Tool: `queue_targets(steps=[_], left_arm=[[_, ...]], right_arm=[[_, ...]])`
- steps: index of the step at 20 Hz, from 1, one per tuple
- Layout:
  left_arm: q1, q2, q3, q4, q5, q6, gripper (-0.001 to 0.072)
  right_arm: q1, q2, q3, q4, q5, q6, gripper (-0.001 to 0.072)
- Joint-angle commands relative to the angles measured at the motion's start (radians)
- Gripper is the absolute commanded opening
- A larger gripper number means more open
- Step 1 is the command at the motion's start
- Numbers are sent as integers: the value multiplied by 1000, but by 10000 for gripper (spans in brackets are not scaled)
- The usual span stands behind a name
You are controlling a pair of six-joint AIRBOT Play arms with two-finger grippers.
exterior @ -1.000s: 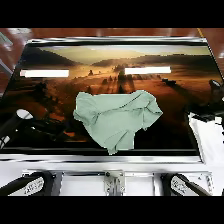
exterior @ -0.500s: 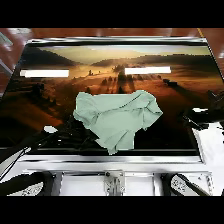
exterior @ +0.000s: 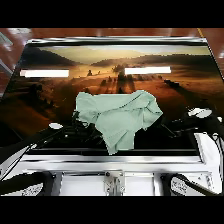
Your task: Fold the shirts.
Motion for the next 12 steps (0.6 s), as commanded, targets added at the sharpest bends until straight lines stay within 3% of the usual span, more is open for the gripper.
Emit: queue_targets(steps=[1,4,5,7,9,12], left_arm=[[53,64,44,53,3,35,33],[100,148,47,64,3,35,33],[107,174,47,64,3,35,33],[119,215,48,64,6,37,33],[146,264,71,103,3,50,32],[242,374,206,282,-63,48,31]], right_arm=[[126,-63,-37,184,-215,-7,697],[185,-107,-37,277,-364,9,685],[197,-119,-37,297,-383,19,561],[204,-123,-34,329,-390,22,99],[182,-91,-8,327,-348,6,66],[113,55,98,326,-217,-137,65]])
